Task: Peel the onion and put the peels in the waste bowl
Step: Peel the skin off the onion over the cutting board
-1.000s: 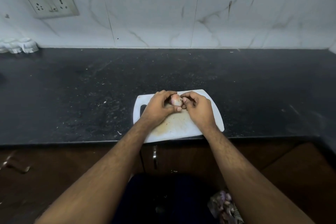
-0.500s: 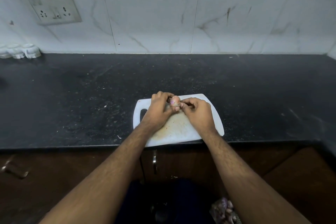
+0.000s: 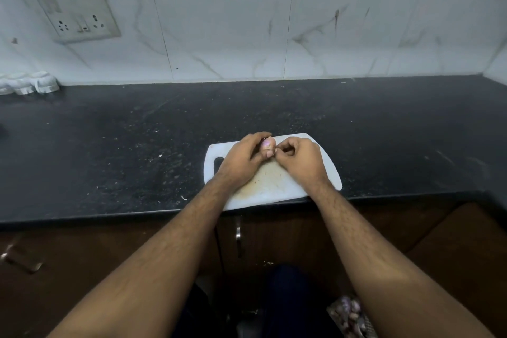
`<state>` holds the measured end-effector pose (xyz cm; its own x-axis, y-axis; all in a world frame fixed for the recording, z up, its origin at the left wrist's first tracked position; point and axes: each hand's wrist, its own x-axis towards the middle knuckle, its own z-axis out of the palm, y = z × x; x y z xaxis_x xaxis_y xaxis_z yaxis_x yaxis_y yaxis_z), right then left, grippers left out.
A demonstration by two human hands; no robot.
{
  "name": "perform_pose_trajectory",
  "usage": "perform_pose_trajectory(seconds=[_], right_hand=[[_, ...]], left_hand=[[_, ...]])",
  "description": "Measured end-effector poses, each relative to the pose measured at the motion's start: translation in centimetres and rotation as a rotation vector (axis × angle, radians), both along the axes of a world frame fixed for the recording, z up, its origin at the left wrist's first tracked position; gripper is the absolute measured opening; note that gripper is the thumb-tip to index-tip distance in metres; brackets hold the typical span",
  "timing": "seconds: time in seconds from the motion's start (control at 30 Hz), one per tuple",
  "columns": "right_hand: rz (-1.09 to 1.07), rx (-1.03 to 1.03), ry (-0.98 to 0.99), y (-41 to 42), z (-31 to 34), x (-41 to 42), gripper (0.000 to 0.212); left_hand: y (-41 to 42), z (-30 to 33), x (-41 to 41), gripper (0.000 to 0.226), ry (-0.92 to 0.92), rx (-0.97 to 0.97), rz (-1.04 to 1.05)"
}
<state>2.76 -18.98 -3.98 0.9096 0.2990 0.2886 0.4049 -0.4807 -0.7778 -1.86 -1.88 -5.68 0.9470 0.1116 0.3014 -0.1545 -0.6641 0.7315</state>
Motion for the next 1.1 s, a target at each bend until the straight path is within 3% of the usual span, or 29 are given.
perform_pose_trajectory(seconds=[0.13,0.37,1.1], right_hand=[[-0.014,-0.018,0.019,0.1,0.2,-0.2,0.006],[-0.015,-0.025,0.007,0.2,0.2,-0.2,0.007],[-0.088,0.115,0.022,0.2,-0.4,1.0,0.012]], left_hand=[[-0.2,0.3,-0.5,0.062,0.030,0.022,0.010],[-0.1,0.2,-0.5,0.035,0.013,0.029,0.027],[0.4,-0.1,0.1,0.039,-0.014,0.088,0.046]])
